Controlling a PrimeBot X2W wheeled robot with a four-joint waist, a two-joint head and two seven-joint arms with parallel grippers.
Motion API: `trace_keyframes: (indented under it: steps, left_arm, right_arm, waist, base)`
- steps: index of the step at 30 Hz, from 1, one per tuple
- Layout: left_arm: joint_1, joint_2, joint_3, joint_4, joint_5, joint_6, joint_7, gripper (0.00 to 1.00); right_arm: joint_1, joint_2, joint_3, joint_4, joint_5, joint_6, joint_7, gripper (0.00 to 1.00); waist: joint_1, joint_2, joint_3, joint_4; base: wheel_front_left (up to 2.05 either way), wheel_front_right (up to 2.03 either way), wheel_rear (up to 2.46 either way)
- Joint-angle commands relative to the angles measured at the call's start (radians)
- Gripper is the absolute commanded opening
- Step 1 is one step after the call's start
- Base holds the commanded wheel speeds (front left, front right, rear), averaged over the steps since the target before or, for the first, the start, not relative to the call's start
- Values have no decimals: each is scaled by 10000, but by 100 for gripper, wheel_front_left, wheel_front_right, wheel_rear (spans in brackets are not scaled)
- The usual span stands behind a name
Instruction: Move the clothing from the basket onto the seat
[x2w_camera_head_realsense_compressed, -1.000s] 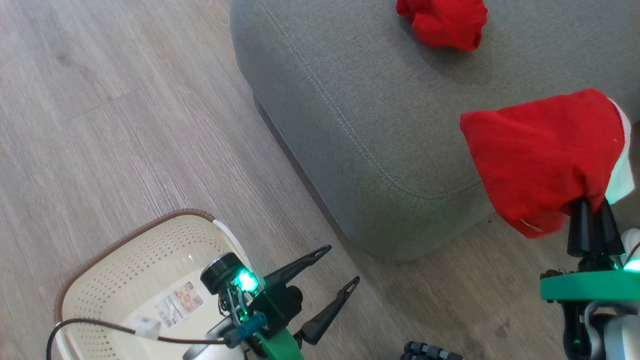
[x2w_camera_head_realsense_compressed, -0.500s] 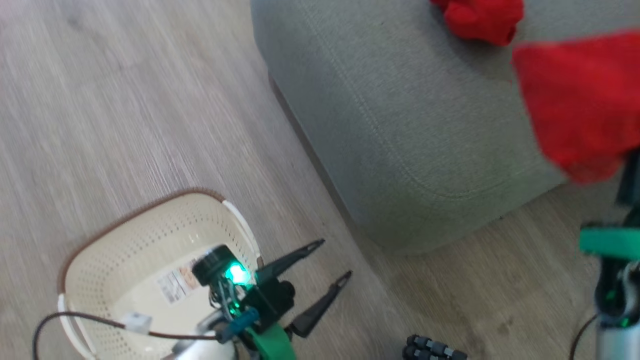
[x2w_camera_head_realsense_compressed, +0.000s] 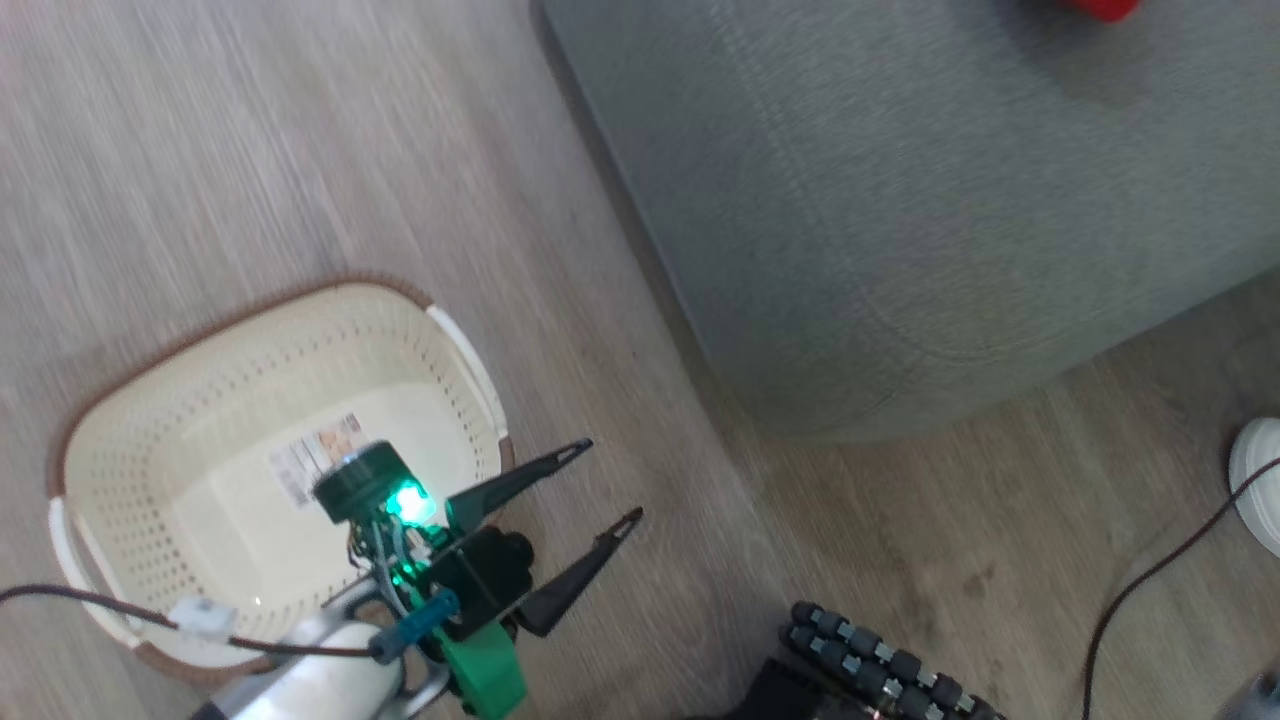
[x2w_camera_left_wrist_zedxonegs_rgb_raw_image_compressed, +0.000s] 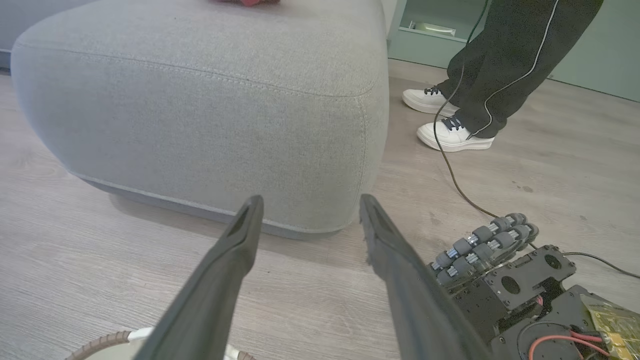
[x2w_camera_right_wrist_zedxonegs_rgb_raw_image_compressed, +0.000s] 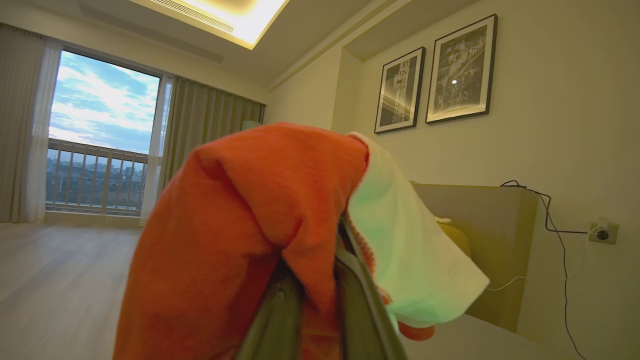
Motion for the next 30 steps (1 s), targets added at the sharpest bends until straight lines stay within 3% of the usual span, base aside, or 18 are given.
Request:
trace_keyframes:
  steps: [1,8,16,30]
  left_arm:
    - [-217,202,246,-391,-49,-8,-51,100]
    - [-576,718,331,-627,-107,-8,-51,100]
    - [-794,1099,449,-851,-147,-8,-51,100]
    - [-1146,1050,740,-1045,-140,-8,-51,100]
  right_arm:
    - [-288,-312,-1,-201,-5,-2,-49,0]
    - [-1839,-1200,-703,1216,-173,-2,-47,0]
    - [-3143,-1750,-1109,3191,-525,-2,-47,0]
    - [-3182,-742,-1878,5781,-1873,-2,-48,0]
  waist:
    - [-3,0,469,197]
    - [-3,0,1417,670]
    - [-3,0,2263,1215]
    - [-3,0,3027,1945]
  base:
    - [0,0,0]
    - [0,0,0]
    - [0,0,0]
    - [0,0,0]
